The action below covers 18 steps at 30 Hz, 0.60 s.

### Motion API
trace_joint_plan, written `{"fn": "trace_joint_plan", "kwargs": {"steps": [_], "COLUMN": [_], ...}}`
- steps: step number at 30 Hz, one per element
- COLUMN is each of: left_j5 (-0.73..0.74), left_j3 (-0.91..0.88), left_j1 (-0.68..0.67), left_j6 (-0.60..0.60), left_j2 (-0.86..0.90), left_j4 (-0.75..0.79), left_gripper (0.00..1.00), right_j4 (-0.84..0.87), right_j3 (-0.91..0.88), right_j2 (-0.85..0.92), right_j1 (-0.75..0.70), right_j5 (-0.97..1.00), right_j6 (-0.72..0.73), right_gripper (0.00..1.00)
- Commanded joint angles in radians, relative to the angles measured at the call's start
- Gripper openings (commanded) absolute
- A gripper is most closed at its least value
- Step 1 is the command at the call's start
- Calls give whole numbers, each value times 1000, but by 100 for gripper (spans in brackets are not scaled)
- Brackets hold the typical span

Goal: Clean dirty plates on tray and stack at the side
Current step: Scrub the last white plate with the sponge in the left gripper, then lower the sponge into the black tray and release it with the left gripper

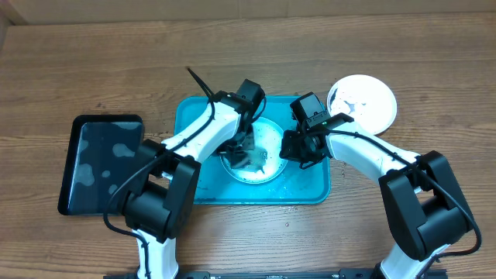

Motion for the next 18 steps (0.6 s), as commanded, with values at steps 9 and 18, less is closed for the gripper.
{"fn": "trace_joint_plan", "kwargs": {"steps": [9, 18], "left_j5": [-313, 77], "left_j3": [317, 514], "left_j1": [93, 356], "left_j6": [-35, -80], "left_j2": [28, -28], "left_j4": [-161, -356], "left_gripper": [4, 4], "right_j4": [-30, -177], "right_j3": [23, 236], "right_j2": [-4, -10], "right_j1": [-3, 5], "right_j5": [21, 102], "right_j6": [-20, -170], "right_gripper": [4, 4]}}
